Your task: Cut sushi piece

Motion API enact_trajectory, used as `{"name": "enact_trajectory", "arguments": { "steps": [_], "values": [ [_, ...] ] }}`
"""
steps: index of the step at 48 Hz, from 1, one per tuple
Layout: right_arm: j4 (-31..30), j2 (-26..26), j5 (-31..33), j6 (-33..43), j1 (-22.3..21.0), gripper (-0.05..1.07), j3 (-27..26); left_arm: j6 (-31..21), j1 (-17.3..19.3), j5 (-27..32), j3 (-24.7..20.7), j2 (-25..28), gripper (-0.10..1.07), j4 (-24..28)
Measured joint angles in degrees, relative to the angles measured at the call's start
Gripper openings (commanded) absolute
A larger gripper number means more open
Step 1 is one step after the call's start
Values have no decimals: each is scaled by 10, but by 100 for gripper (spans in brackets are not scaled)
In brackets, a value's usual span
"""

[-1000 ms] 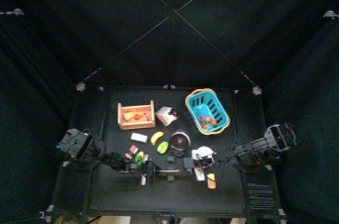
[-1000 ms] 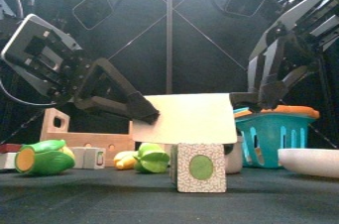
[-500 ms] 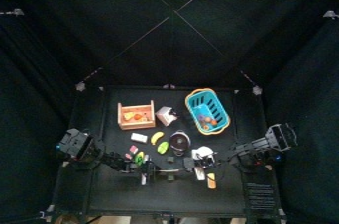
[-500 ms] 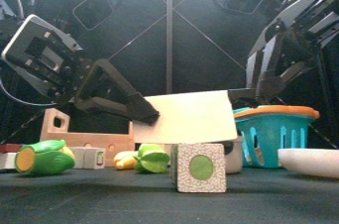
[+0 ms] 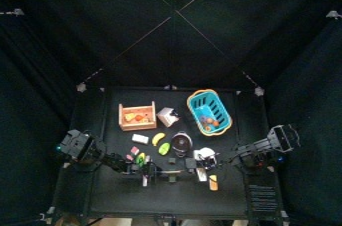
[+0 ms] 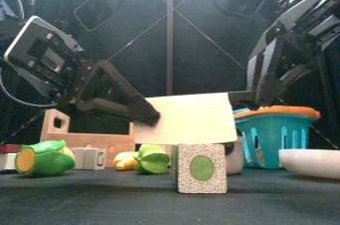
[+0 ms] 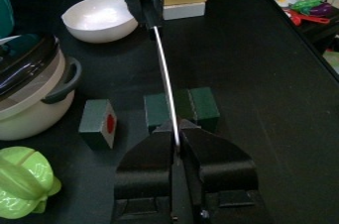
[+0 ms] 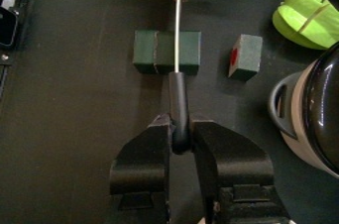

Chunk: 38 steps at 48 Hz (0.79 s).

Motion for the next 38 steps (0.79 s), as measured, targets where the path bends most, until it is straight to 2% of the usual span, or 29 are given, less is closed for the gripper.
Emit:
{"name": "enact_trajectory", "arguments": {
  "steps": [21, 38],
  "values": [
    [6, 19, -3, -1, 0, 46, 3, 0, 0, 0, 0, 1, 43, -1],
    [18, 46, -10, -1, -1, 46, 3, 0, 1, 0, -3, 24, 43, -4]
  ]
}}
